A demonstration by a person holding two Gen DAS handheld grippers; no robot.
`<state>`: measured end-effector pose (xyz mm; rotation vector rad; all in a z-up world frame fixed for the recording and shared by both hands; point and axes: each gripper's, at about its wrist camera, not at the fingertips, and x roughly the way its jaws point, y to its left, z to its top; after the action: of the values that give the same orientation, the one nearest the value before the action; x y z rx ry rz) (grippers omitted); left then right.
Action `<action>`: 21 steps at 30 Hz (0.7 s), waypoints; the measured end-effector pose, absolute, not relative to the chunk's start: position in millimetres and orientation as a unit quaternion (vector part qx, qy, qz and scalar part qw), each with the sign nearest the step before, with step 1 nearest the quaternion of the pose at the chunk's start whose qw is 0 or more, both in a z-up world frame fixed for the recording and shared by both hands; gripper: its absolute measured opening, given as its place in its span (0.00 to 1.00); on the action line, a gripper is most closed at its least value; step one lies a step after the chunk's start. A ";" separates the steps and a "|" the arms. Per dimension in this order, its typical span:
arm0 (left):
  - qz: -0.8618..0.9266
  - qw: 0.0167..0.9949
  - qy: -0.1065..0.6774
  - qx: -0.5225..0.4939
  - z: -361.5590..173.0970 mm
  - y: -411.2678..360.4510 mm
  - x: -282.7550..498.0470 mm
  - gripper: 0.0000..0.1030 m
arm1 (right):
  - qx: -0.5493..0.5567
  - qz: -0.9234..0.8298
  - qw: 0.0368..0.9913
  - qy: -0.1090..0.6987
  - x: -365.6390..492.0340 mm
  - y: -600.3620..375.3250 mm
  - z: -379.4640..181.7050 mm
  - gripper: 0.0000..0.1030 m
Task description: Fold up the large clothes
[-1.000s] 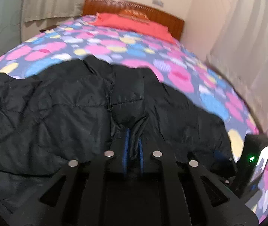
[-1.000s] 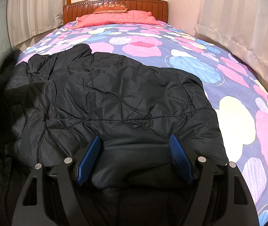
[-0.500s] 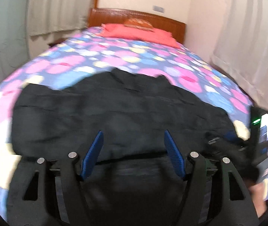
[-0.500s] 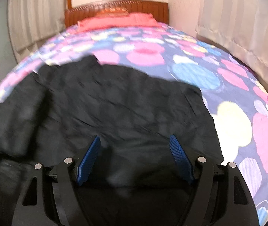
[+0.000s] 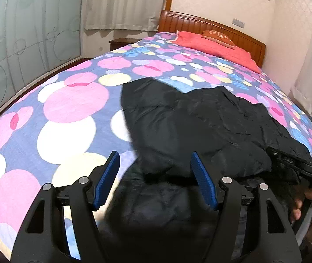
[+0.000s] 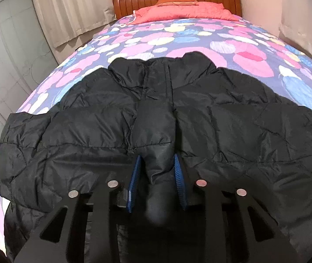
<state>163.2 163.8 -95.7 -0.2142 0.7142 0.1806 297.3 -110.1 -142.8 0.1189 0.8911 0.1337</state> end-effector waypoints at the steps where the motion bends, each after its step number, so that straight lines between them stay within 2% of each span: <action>1: 0.090 0.927 0.347 -0.107 -96.1 166.5 162.3 0.65 | 0.057 0.067 0.901 0.424 292.8 -110.5 -137.6 0.19; 8: 0.093 0.927 0.341 -0.125 -93.7 176.8 161.2 0.67 | 0.051 -0.001 0.928 0.369 271.9 -175.3 -98.0 0.17; 12: 0.082 0.927 0.346 -0.120 -95.4 169.6 165.2 0.68 | 0.052 -0.056 0.921 0.381 272.6 -224.7 -109.4 0.17; 15: 0.074 0.927 0.351 -0.108 -97.9 159.8 171.3 0.68 | 0.069 -0.059 0.903 0.420 279.0 -250.0 -137.7 0.17; 18: 0.063 0.925 0.361 -0.097 -102.4 148.5 181.1 0.68 | 0.068 -0.046 0.895 0.438 282.2 -252.3 -155.3 0.20; 21: 0.057 0.922 0.373 -0.085 -107.0 140.6 193.7 0.68 | 0.072 -0.048 0.891 0.445 278.4 -252.0 -149.0 0.30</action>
<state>193.7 140.6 -107.0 -0.1747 0.7668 0.1164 278.4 -252.0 -149.0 0.1494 0.9241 -0.0993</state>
